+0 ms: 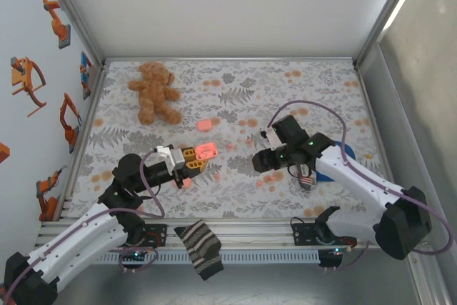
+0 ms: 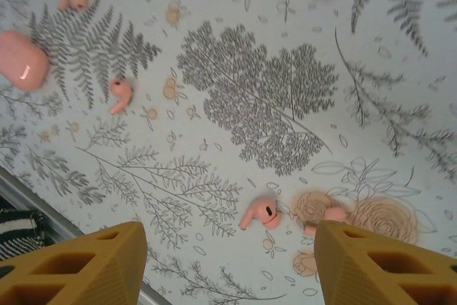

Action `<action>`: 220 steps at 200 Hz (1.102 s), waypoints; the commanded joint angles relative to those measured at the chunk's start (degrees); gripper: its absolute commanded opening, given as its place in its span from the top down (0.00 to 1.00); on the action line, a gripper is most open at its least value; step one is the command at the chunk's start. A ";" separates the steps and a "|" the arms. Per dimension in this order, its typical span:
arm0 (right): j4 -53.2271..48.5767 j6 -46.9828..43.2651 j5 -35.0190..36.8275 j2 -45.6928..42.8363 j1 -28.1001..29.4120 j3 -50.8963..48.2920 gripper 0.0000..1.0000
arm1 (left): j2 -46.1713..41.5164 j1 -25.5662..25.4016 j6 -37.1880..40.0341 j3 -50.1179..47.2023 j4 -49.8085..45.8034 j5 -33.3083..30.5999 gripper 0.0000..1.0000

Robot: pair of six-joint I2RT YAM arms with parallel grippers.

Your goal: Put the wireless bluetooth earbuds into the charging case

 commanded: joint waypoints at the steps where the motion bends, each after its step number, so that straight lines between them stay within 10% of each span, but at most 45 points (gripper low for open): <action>1: 0.54 1.64 -3.08 2.94 -0.23 -1.50 0.43 | 0.63 0.01 0.00 3.15 -0.23 2.64 1.00; 220: 2.51 -0.61 -4.34 21.90 1.02 -1.76 0.70 | 2.36 -0.32 -0.63 2.22 3.93 0.92 1.00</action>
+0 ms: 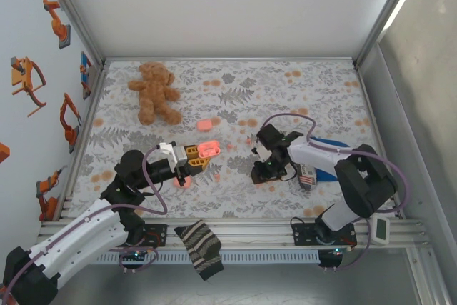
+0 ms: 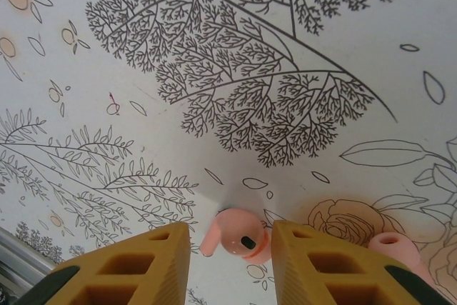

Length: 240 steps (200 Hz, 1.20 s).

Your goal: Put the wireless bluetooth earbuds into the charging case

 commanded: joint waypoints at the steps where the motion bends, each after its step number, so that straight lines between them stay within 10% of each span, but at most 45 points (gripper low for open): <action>1: -0.92 -0.91 0.82 1.52 0.55 0.34 0.70 | -0.81 -0.34 -0.65 0.84 2.01 -0.10 1.00; 128: -1.95 -1.78 2.00 2.94 1.81 1.03 0.79 | -2.03 -0.39 0.15 1.10 0.05 -0.89 1.00; 240: -6.93 -5.47 7.42 -14.49 1.88 5.78 0.81 | -0.73 -0.63 -2.00 0.50 0.43 -2.85 1.00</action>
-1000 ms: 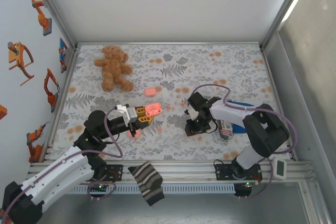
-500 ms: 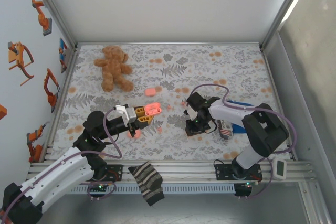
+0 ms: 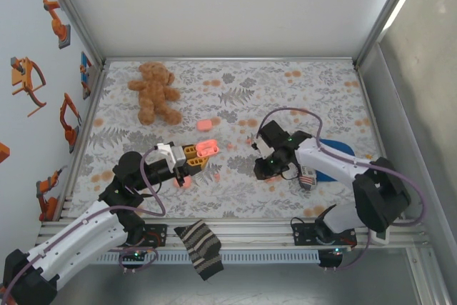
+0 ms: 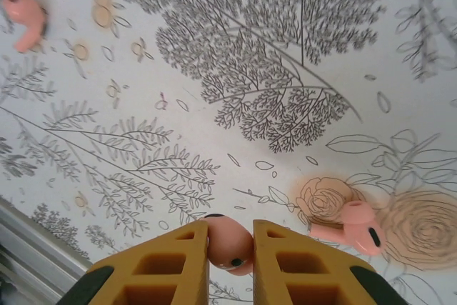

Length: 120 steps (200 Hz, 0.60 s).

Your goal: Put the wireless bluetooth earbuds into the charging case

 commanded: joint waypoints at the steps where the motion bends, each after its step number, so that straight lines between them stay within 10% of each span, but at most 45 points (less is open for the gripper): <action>1: -3.39 -2.33 2.94 -5.70 0.42 3.79 0.81 | 0.82 -0.27 -1.77 0.45 1.46 -0.65 1.00; 120: -0.21 -12.65 3.13 -22.73 2.11 19.28 0.81 | 16.75 -1.58 -3.52 5.03 13.52 1.78 1.00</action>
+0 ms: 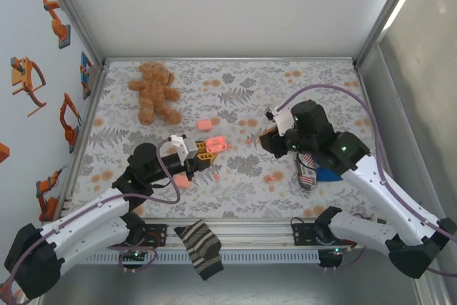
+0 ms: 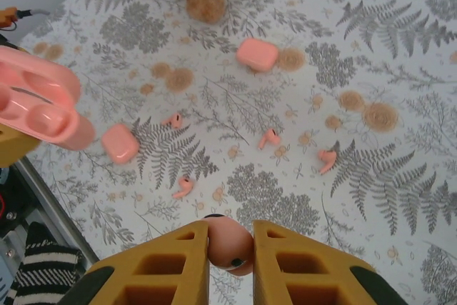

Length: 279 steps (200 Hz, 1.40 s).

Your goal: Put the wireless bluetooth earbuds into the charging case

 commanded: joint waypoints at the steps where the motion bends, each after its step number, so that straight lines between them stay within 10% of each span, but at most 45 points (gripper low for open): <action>1: 1.64 -3.72 -1.59 0.03 1.17 3.78 0.81 | 3.19 -0.69 -1.12 3.58 6.14 2.15 1.00; 279: 15.92 -15.39 15.52 9.11 18.61 4.95 0.81 | 15.66 -2.11 -4.08 8.73 16.05 6.68 1.00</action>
